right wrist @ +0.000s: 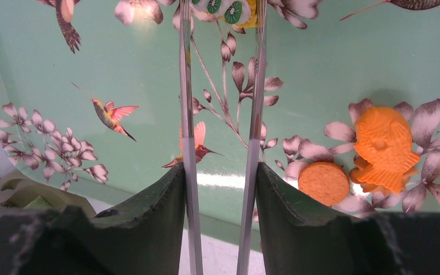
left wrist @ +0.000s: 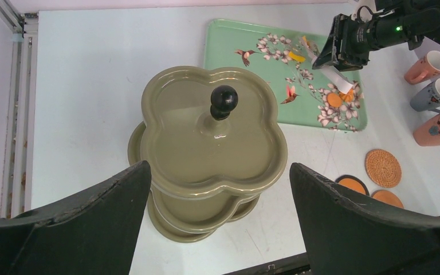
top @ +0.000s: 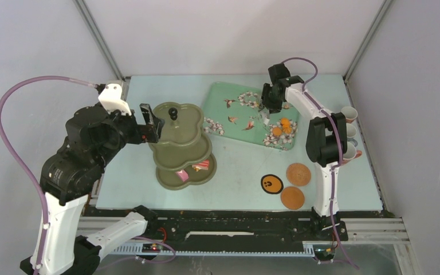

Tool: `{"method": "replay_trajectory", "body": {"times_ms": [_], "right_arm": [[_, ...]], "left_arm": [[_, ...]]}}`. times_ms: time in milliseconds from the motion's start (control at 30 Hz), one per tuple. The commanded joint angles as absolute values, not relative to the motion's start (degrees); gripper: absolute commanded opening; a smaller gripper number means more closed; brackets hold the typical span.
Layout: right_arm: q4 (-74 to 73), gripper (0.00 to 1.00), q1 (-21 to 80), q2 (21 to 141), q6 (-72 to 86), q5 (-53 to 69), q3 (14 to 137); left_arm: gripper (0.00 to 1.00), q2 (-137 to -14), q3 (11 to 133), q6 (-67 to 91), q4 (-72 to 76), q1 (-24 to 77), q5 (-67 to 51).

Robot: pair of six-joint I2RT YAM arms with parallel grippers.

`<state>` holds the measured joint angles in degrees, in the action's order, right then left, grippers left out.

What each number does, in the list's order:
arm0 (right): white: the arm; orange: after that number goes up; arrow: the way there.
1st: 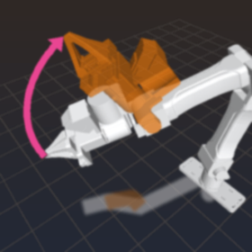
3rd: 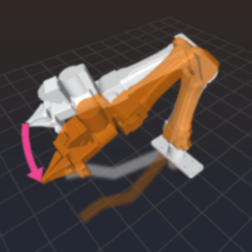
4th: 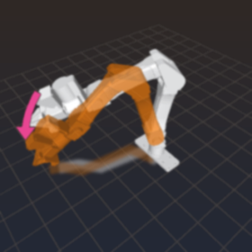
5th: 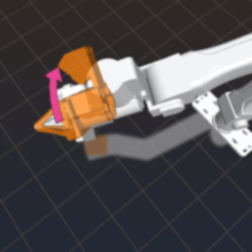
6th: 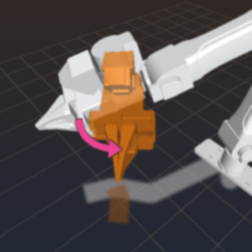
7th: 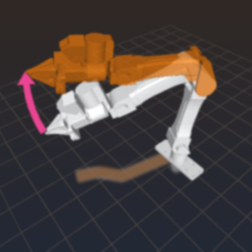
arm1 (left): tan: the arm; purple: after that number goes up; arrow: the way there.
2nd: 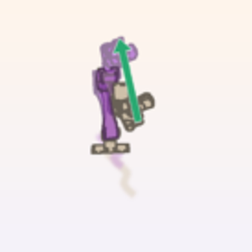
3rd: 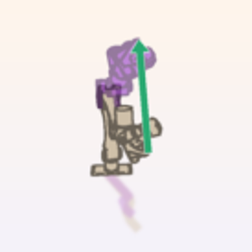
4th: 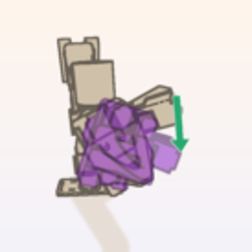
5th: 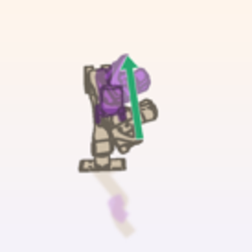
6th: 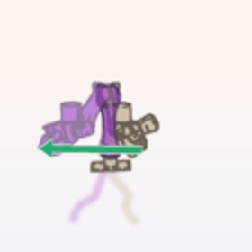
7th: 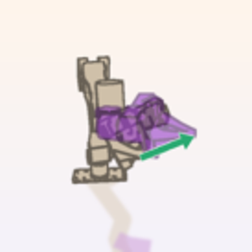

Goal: Serve the afternoon tea

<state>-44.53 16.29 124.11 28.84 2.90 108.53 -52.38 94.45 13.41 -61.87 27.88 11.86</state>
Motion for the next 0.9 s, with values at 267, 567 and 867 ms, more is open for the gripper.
{"method": "replay_trajectory", "body": {"times_ms": [267,567,867], "right_arm": [[-42.47,0.00,12.81,120.14,26.88,13.46,107.38],[-36.18,0.00,9.43,112.06,23.99,22.77,96.74],[-28.70,0.00,6.75,104.57,23.15,31.38,85.10]], "left_arm": [[0.98,-52.42,95.07,12.47,-61.04,28.03,11.27],[0.98,-52.39,95.32,13.29,-60.82,27.97,10.75],[0.98,-52.26,95.20,14.37,-61.70,27.95,12.12]]}}
